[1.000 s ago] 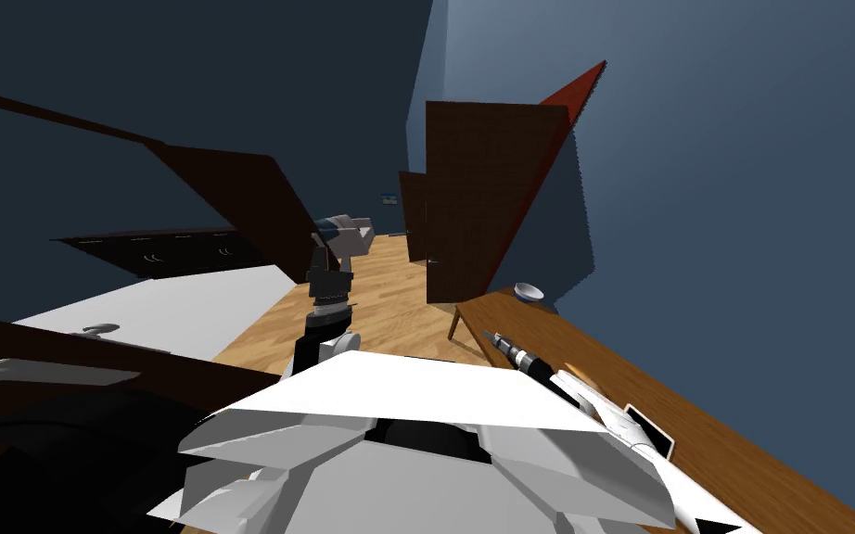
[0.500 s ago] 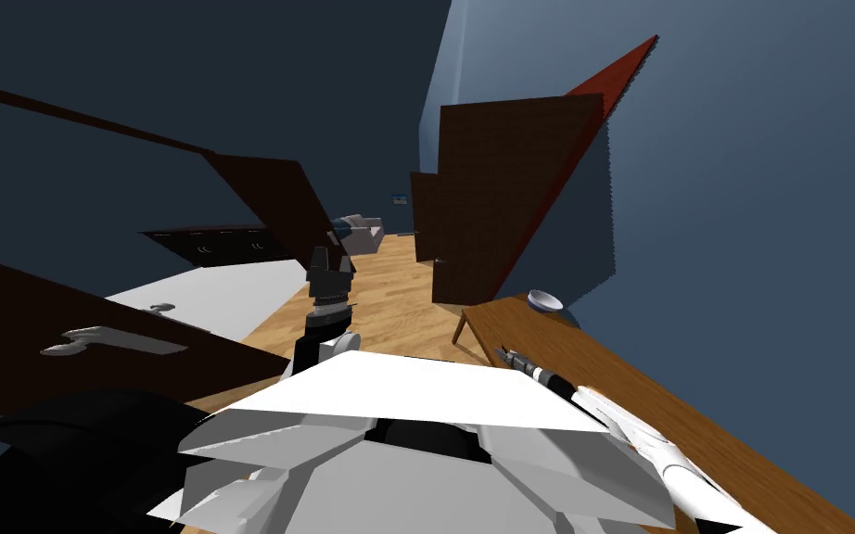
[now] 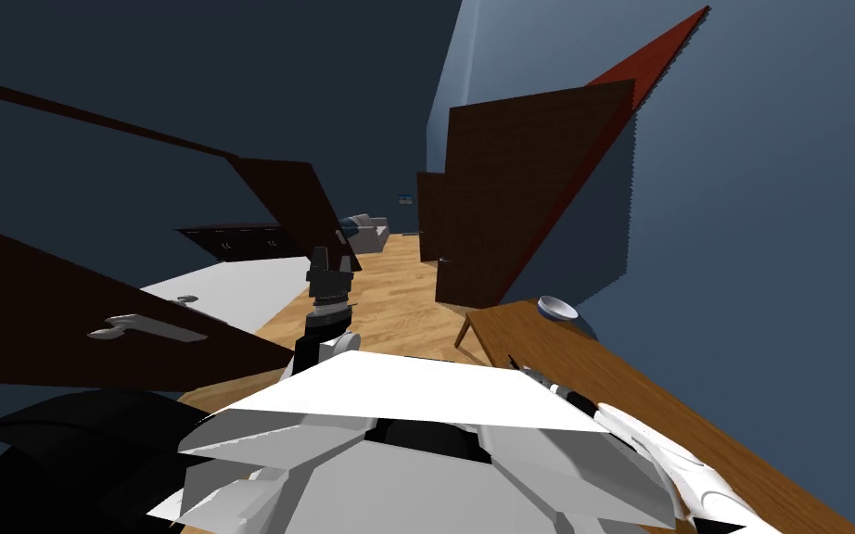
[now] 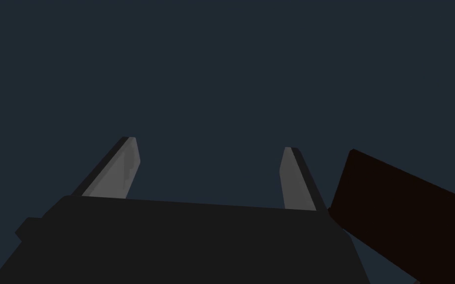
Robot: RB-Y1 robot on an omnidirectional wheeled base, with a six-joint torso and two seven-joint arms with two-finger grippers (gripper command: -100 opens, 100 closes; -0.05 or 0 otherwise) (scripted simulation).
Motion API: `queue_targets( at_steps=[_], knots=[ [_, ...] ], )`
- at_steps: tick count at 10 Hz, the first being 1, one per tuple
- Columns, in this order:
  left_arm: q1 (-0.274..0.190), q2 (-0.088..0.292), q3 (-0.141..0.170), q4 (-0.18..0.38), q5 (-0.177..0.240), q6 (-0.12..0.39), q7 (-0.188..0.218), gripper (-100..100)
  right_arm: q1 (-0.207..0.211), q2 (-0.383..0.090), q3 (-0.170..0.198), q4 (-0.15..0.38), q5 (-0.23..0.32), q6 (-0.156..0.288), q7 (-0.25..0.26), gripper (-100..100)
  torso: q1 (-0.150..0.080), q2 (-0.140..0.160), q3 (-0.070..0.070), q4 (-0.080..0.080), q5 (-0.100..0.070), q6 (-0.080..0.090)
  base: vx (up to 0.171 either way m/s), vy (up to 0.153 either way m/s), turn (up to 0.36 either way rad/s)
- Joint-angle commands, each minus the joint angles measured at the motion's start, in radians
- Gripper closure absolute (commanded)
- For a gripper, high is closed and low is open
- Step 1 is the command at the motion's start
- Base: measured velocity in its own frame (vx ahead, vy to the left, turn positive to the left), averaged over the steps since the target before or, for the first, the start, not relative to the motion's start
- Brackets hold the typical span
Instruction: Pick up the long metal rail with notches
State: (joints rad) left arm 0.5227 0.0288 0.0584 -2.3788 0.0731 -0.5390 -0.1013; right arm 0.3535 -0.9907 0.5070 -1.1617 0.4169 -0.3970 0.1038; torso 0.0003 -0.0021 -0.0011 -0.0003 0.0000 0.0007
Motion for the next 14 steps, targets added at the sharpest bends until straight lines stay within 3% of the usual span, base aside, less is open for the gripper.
queue_targets(
  at_steps=[1,3,8,10,12,13,14],
  knots=[
    [0.0,0.0,0.0,0.0,0.0,0.0,0.0,0,0.005,-0.022,0.033,0.034,0.001,-0.004,0.016,-100,0.0,0.0,0.0,0.0,0.0,0.0,0.039,0.007,0.163],
    [0.0,0.0,0.0,0.0,0.0,0.0,0.0,0,0.01,-0.032,0.051,0.061,0.0,-0.012,0.03,-100,0.0,-0.001,-0.001,0.0,0.0,0.0,0.042,0.009,0.097],
    [0.0,0.0,0.0,0.0,0.0,0.0,0.0,0,0.037,-0.075,0.143,0.19,-0.005,-0.054,0.095,-100,0.001,-0.001,0.0,0.0,0.0,0.0,0.037,0.017,0.145],
    [0.0,0.0,0.0,0.0,0.0,0.0,0.0,0,0.037,-0.075,0.143,0.19,-0.005,-0.054,0.095,-100,0.002,0.0,0.0,0.0,0.0,0.001,0.022,0.014,0.015],
    [0.0,0.0,0.0,0.0,0.0,0.0,0.0,0,0.045,-0.092,0.171,0.226,-0.005,-0.066,0.111,-100,0.001,0.001,0.001,0.0,0.0,0.0,0.013,0.014,0.099],
    [0.0,0.0,0.0,0.0,0.0,0.0,0.0,0,0.038,-0.083,0.16,0.23,-0.005,-0.072,0.108,-100,0.001,0.001,0.001,0.0,0.0,0.0,0.011,0.007,0.026],
    [0.0,0.0,0.0,0.0,0.0,0.0,0.0,0,0.038,-0.083,0.162,0.235,-0.005,-0.076,0.111,0,0.001,0.001,0.001,0.0,0.0,0.001,0.0,0.0,0.0]
  ],
)
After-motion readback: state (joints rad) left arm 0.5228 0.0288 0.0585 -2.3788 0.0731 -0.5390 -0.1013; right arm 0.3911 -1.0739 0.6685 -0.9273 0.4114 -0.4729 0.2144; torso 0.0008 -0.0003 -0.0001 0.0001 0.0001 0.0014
